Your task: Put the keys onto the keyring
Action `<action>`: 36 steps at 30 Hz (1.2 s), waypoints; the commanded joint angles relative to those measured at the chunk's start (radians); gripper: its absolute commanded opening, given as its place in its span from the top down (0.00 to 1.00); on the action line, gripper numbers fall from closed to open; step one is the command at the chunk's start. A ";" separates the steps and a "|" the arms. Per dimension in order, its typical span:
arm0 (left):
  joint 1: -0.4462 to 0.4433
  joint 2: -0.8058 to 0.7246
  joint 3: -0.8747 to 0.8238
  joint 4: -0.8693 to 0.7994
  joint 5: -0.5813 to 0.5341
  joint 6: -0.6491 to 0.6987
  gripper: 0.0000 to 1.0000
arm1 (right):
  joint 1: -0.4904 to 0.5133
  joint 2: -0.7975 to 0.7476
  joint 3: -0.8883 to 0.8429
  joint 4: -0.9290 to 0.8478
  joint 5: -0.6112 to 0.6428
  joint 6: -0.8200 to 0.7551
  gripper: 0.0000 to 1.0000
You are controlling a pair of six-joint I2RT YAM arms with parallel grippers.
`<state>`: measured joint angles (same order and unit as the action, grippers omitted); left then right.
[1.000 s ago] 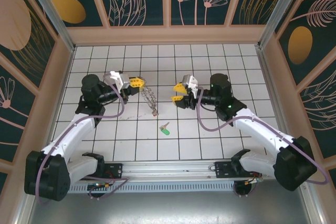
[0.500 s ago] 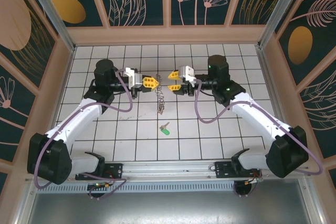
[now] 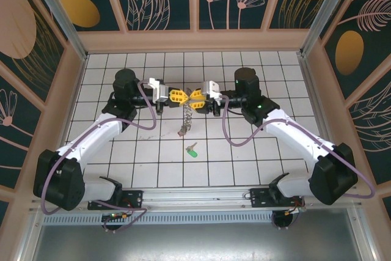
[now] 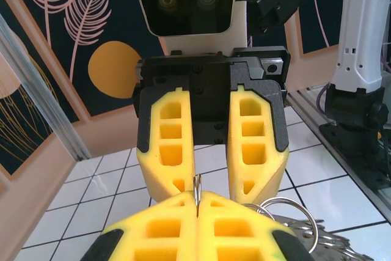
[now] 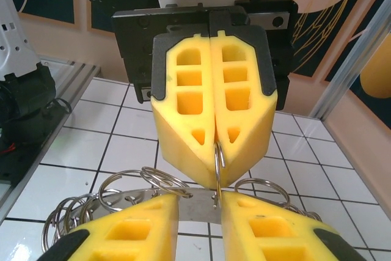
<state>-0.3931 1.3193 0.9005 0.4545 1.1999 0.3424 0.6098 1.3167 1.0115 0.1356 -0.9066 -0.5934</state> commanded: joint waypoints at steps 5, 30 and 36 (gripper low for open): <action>-0.024 0.006 -0.006 0.102 0.038 -0.040 1.00 | 0.018 -0.038 -0.040 0.094 0.004 0.015 0.76; -0.027 0.013 0.026 -0.017 0.078 0.049 1.00 | 0.010 -0.105 -0.117 0.182 0.002 0.003 0.82; -0.032 0.013 0.028 -0.008 0.072 0.045 1.00 | 0.010 -0.081 -0.123 0.185 -0.021 0.003 0.77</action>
<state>-0.4175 1.3312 0.8978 0.4343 1.2484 0.3656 0.6136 1.2297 0.9039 0.2745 -0.8764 -0.5888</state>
